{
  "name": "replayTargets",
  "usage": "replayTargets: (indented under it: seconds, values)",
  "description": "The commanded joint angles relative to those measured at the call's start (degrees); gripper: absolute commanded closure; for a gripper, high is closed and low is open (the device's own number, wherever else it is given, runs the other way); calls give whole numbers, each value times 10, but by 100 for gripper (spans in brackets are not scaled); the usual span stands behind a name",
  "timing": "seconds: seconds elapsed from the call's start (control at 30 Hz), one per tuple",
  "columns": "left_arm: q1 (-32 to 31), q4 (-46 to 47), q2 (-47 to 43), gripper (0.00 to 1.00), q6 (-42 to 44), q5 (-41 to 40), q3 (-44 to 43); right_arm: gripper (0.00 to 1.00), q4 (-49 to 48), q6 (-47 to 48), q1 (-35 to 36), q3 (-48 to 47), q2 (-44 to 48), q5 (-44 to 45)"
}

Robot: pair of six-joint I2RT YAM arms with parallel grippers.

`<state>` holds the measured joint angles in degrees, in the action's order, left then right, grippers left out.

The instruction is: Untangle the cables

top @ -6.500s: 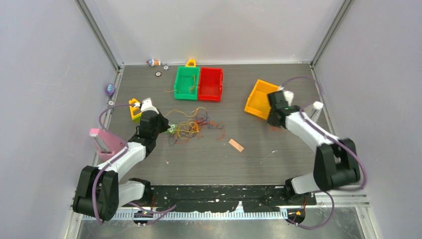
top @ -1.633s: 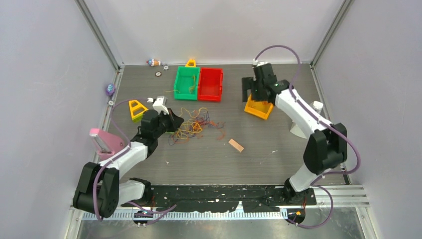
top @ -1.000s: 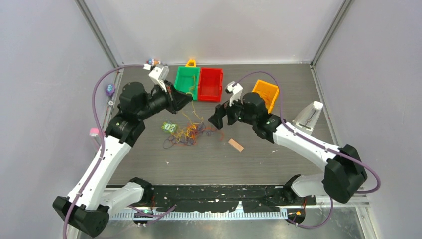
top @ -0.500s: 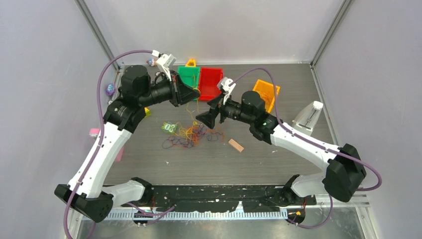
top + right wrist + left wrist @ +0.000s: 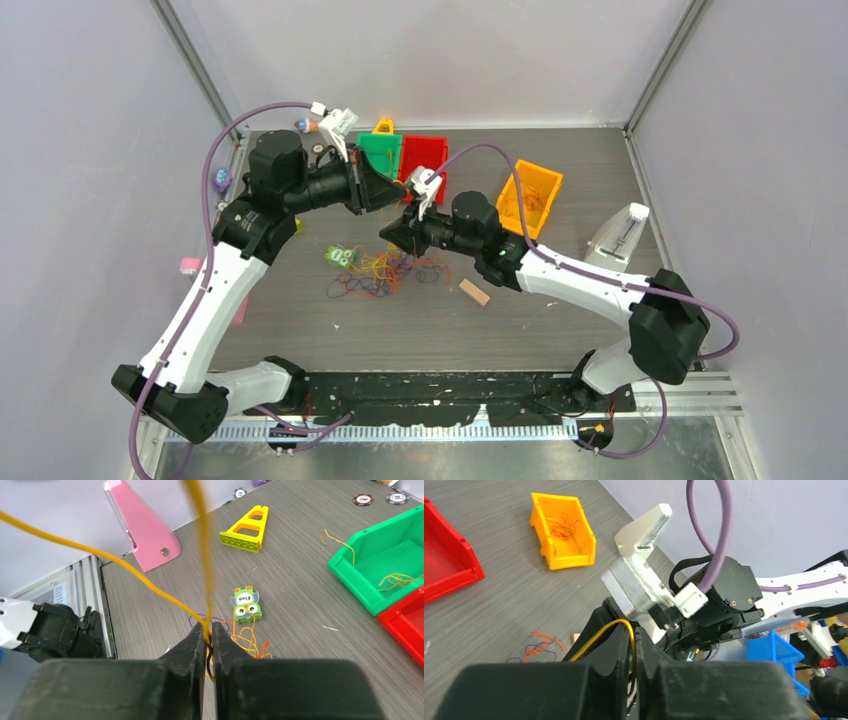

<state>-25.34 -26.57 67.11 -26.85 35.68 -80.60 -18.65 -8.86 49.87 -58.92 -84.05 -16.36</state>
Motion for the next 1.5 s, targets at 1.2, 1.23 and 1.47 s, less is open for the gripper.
replayTargets:
  seconds: [1.2,1.23,1.47]
  values:
    - [-124,474,-179,4,164,-241,519,95,214,-182,7,-26,228,221]
    - [-127,478,-165,5,166,-244,514,95,214,-184,7,-28,227,221]
    - [-134,507,-99,9,175,-225,483,95,218,-189,7,-39,225,218]
